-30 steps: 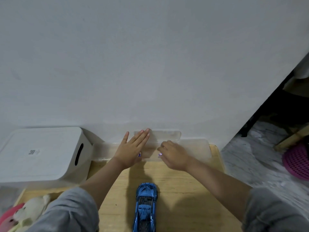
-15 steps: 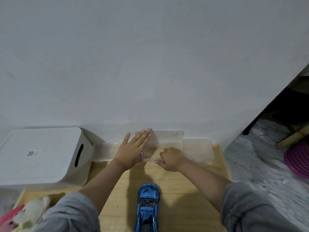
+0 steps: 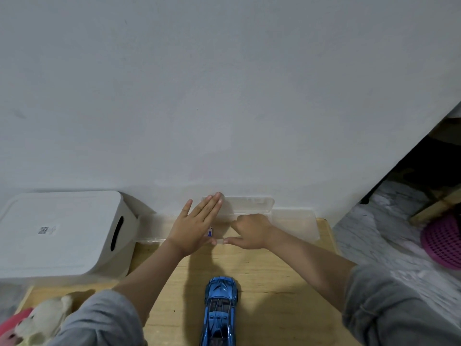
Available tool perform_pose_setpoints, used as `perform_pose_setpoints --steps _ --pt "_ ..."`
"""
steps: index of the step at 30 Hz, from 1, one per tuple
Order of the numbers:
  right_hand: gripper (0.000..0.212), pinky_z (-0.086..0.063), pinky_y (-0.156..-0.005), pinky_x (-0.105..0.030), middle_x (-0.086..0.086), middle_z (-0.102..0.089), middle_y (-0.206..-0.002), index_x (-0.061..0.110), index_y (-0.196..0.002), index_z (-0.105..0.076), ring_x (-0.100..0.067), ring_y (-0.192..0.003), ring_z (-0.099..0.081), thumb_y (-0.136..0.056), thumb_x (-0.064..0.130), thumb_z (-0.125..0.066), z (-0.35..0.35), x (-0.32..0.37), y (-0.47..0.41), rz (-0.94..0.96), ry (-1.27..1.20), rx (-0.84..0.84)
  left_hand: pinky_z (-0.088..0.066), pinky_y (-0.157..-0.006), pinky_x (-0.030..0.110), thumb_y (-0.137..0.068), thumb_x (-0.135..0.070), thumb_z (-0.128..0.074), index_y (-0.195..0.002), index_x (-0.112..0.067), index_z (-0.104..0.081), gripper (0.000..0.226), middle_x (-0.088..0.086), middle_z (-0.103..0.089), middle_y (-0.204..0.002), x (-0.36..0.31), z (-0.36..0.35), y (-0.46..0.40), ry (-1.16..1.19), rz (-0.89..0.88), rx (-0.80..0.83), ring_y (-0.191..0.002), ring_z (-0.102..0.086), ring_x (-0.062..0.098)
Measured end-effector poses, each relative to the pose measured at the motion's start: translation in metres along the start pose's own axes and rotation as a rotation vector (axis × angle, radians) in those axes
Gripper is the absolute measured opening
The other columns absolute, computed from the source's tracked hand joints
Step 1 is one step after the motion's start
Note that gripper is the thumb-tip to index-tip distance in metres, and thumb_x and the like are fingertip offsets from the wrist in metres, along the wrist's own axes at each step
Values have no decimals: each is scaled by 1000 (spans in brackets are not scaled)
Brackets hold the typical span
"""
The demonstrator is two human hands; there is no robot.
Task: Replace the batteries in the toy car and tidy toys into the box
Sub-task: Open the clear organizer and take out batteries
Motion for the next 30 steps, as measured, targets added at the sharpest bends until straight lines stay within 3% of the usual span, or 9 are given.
perform_pose_setpoints --steps 4,8,13,16,19,24,26,28,30 --pt "58 -46 -69 -32 -5 -59 -103 17 -111 -58 -22 -85 -60 -82 66 -52 5 13 -5 67 -149 -59 -18 -107 50 -63 -72 -65 -151 -12 -9 120 2 7 -159 7 1 2 -17 -101 39 -147 -2 18" --pt "30 -50 -72 -33 -3 -59 -101 28 -114 -63 -23 -89 -61 -90 42 -52 6 20 -16 2 -261 -135 -15 -108 49 -61 -67 -71 -151 -13 -1 126 1 5 -160 19 5 -1 -60 -184 91 -143 -13 20" --pt "29 -42 -61 -29 -4 -64 -106 27 -115 -65 -25 -87 -64 -93 15 -49 6 37 -29 63 -62 -69 -16 -108 48 -57 -65 -76 -150 -13 6 135 1 -9 -157 20 6 -2 -65 -188 110 -141 -17 17" --pt "32 -50 -70 -31 1 -67 -110 28 -116 -65 -22 -94 -64 -92 12 -52 4 41 -40 129 -31 38 -14 -109 47 -58 -64 -76 -150 -15 8 133 0 -3 -157 20 2 -1 -40 -177 141 -142 -13 17" --pt "23 -42 -74 -28 -4 -70 -105 15 -108 -70 -24 -99 -61 -90 10 -56 10 50 -48 238 99 61 -10 -109 47 -60 -62 -75 -150 -17 9 131 -2 -3 -158 21 -1 -1 -36 -176 162 -143 -11 16" --pt "23 -32 -102 -41 -9 -70 -108 11 -105 -70 -34 -115 -52 -89 11 -54 14 60 -53 298 402 70 -20 -106 46 -50 -67 -78 -151 -17 5 140 -2 -17 -156 21 1 -4 -16 -174 177 -140 -22 13" --pt "18 -38 -98 -39 -7 -72 -97 10 -96 -73 -31 -105 -59 -83 11 -61 15 64 -49 334 496 102 -19 -106 46 -50 -67 -77 -151 -17 8 141 -2 -16 -156 21 1 -3 -11 -176 177 -140 -22 12" --pt "7 -50 -78 -30 1 -72 -69 16 -71 -76 -22 -77 -67 -64 16 -78 16 62 -46 360 520 36 -17 -107 46 -52 -66 -78 -150 -17 8 139 -2 -13 -156 21 1 -3 -14 -172 178 -141 -19 13" --pt "6 -51 -71 -29 0 -71 -69 15 -72 -76 -22 -73 -67 -68 11 -76 11 58 -45 394 485 42 -18 -107 46 -52 -66 -77 -151 -16 4 138 -2 -14 -157 21 1 -2 -19 -169 181 -141 -19 14"
Point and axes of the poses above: each hand's wrist, its own y-axis away from the middle knuckle, its own z-axis out of the back of the hand, x = y × z, the point moved 7 cm from there along -y, towards the middle knuckle
